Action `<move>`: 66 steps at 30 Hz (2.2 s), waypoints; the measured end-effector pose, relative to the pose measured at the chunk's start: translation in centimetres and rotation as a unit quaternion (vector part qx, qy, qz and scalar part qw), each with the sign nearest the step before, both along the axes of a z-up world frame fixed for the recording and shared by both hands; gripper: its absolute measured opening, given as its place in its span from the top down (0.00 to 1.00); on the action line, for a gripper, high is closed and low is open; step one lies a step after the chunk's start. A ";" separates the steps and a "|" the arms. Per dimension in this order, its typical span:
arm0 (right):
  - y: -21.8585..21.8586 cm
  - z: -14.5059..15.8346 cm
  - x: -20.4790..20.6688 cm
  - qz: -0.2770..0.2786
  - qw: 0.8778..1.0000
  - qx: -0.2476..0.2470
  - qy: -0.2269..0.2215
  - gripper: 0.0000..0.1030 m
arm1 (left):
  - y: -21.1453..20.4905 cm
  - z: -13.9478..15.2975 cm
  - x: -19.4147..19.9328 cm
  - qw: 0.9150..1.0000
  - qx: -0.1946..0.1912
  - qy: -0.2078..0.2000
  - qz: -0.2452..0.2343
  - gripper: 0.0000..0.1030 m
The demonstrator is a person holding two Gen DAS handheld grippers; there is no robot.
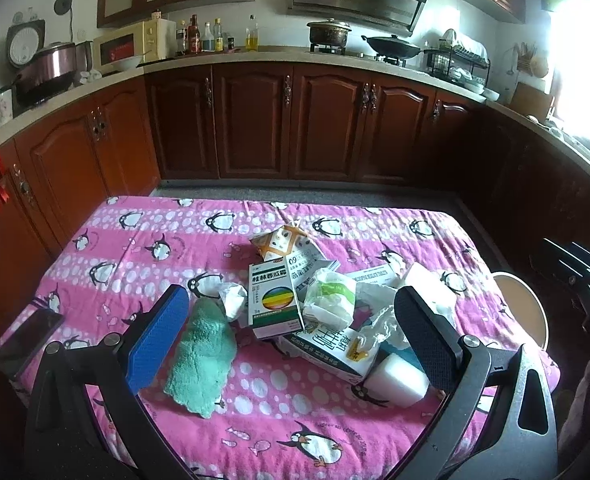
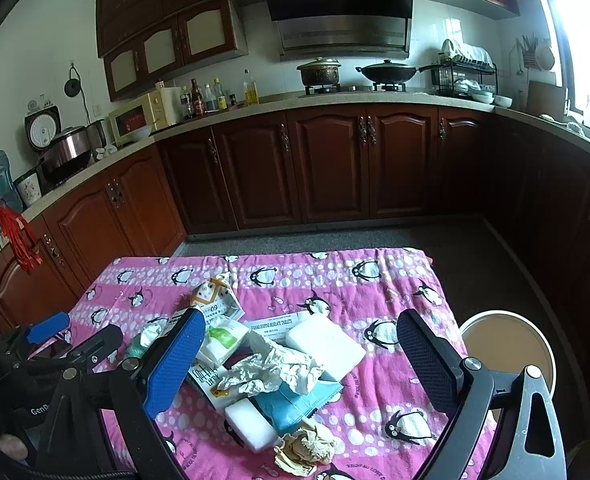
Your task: Collect trash
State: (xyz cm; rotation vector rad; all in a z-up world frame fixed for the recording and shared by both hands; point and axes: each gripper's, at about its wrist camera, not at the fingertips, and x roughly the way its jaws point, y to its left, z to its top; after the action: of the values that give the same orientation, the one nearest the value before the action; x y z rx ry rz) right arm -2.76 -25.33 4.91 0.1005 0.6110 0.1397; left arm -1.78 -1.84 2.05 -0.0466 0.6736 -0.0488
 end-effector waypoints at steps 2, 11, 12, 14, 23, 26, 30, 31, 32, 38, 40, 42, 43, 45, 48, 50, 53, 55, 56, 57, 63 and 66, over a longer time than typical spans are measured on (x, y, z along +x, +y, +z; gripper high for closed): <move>0.1 0.0 0.0 0.000 1.000 0.000 0.001 0.07 | 0.1 0.0 0.1 1.000 -0.001 0.002 0.000 0.01; 0.0 -0.2 0.0 -0.002 1.000 0.001 0.003 0.07 | 0.0 -0.1 0.0 1.000 0.005 0.002 0.000 0.01; 0.0 -0.2 0.0 -0.002 1.000 0.002 0.003 0.07 | -0.1 -0.2 0.0 1.000 0.004 0.003 0.000 0.01; -0.1 -0.2 0.0 -0.002 1.000 0.002 0.003 0.07 | -0.2 -0.3 -0.1 1.000 0.002 0.003 0.000 0.01; -0.4 -0.4 0.0 -0.007 1.000 0.003 0.006 0.07 | -0.2 -0.3 -0.1 1.000 0.003 0.005 0.000 0.01; -0.3 -0.5 -0.1 -0.009 1.000 0.002 0.007 0.07 | 0.1 -0.4 0.2 1.000 0.001 0.009 -0.001 0.01; -0.3 -0.5 0.0 -0.010 1.000 0.003 0.009 0.07 | 0.1 -0.4 0.2 1.000 0.001 0.009 -0.002 0.01; -0.3 -0.5 0.0 -0.010 1.000 0.003 0.009 0.07 | 0.1 -0.4 0.2 1.000 0.000 0.008 -0.002 0.01; -0.3 -0.5 0.0 -0.010 1.000 0.003 0.010 0.07 | 0.1 -0.4 0.2 1.000 0.000 0.008 -0.001 0.01; -0.3 -0.6 0.0 -0.010 1.000 0.002 0.011 0.07 | 0.1 -0.4 0.2 1.000 -0.001 0.008 -0.001 0.01; -0.3 -0.7 0.0 -0.010 1.000 0.002 0.011 0.07 | 0.1 -0.4 0.2 1.000 -0.001 0.008 -0.001 0.01; -0.3 -0.7 0.0 -0.010 1.000 0.001 0.010 0.07 | 0.1 -0.4 0.3 1.000 -0.002 0.007 0.000 0.01; -0.3 -0.7 0.0 -0.011 1.000 0.001 0.010 0.07 | 0.1 -0.4 0.3 1.000 -0.002 0.008 -0.001 0.01; -0.3 -0.7 0.1 -0.011 1.000 0.001 0.010 0.07 | 0.1 -0.4 0.3 1.000 -0.002 0.007 -0.001 0.01; -0.3 -0.7 0.1 -0.011 1.000 0.000 0.010 0.07 | 0.1 -0.4 0.3 1.000 -0.002 0.008 -0.001 0.01; -0.3 -0.8 0.1 -0.011 1.000 0.000 0.010 0.07 | 0.1 -0.4 0.3 1.000 -0.002 0.007 -0.001 0.01; -0.3 -0.8 0.1 -0.011 1.000 -0.001 0.009 0.07 | 0.1 -0.4 0.3 1.000 -0.003 0.007 0.000 0.01; -0.3 -0.8 0.1 -0.012 1.000 -0.002 0.005 0.07 | 0.1 -0.4 0.3 1.000 -0.003 0.007 0.000 0.01; -0.3 -0.8 0.0 -0.012 1.000 -0.002 0.001 0.07 | 0.1 -0.3 0.4 1.000 -0.005 0.006 0.000 0.01; -0.3 -0.7 0.0 -0.011 1.000 -0.002 -0.001 0.07 | 0.1 -0.3 0.4 1.000 -0.007 0.005 0.000 0.01; -0.1 -0.7 0.0 -0.012 1.000 -0.005 -0.002 0.07 | 0.2 -0.1 0.5 1.000 -0.008 0.006 0.000 0.01; 0.0 -0.7 0.0 -0.013 1.000 -0.006 -0.003 0.07 | 0.2 -0.1 0.5 1.000 -0.009 0.004 0.001 0.01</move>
State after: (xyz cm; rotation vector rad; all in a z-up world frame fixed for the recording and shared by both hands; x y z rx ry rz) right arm -2.76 -25.31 4.21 0.0953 0.6040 0.1111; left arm -1.26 -1.64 1.99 -0.0644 0.6817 -0.0534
